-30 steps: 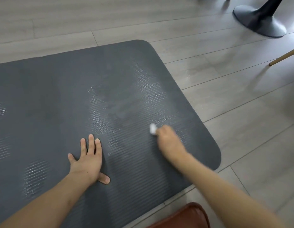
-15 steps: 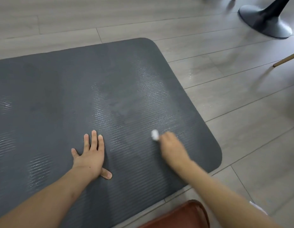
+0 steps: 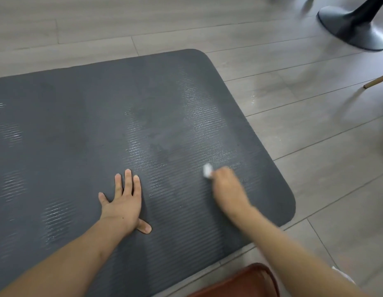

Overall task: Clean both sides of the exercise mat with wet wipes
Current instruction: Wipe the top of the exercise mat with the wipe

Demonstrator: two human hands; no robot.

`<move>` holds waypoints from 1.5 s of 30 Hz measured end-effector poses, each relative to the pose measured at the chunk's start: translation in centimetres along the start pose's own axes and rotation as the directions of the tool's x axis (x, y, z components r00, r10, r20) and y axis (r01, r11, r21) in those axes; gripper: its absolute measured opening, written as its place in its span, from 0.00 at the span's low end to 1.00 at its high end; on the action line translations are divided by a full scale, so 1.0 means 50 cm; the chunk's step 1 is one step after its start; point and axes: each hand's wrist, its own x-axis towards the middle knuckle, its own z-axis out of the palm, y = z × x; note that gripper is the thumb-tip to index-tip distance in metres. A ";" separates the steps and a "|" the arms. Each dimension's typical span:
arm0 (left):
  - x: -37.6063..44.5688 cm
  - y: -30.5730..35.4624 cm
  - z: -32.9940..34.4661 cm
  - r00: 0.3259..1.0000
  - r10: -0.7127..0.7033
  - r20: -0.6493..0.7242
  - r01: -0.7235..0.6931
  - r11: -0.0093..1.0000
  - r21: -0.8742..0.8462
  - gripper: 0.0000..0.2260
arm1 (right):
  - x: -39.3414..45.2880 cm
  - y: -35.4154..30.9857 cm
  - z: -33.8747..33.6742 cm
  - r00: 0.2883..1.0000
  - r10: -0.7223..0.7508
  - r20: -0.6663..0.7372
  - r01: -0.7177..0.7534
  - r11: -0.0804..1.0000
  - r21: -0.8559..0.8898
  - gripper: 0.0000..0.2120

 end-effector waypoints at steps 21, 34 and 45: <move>0.003 -0.002 0.002 1.000 -0.001 -0.008 0.001 1.000 0.021 0.71 | 0.047 -0.145 0.088 0.999 0.045 0.002 -0.045 0.999 -0.003 0.08; 0.001 0.002 0.000 1.000 -0.010 0.001 0.010 1.000 0.022 0.72 | 0.108 -0.194 0.127 0.996 -0.087 0.024 0.086 0.996 0.038 0.09; 0.006 -0.002 0.003 1.000 0.006 0.000 -0.006 1.000 0.018 0.73 | 0.153 -0.151 0.093 0.976 0.209 -0.067 -0.207 0.978 0.037 0.08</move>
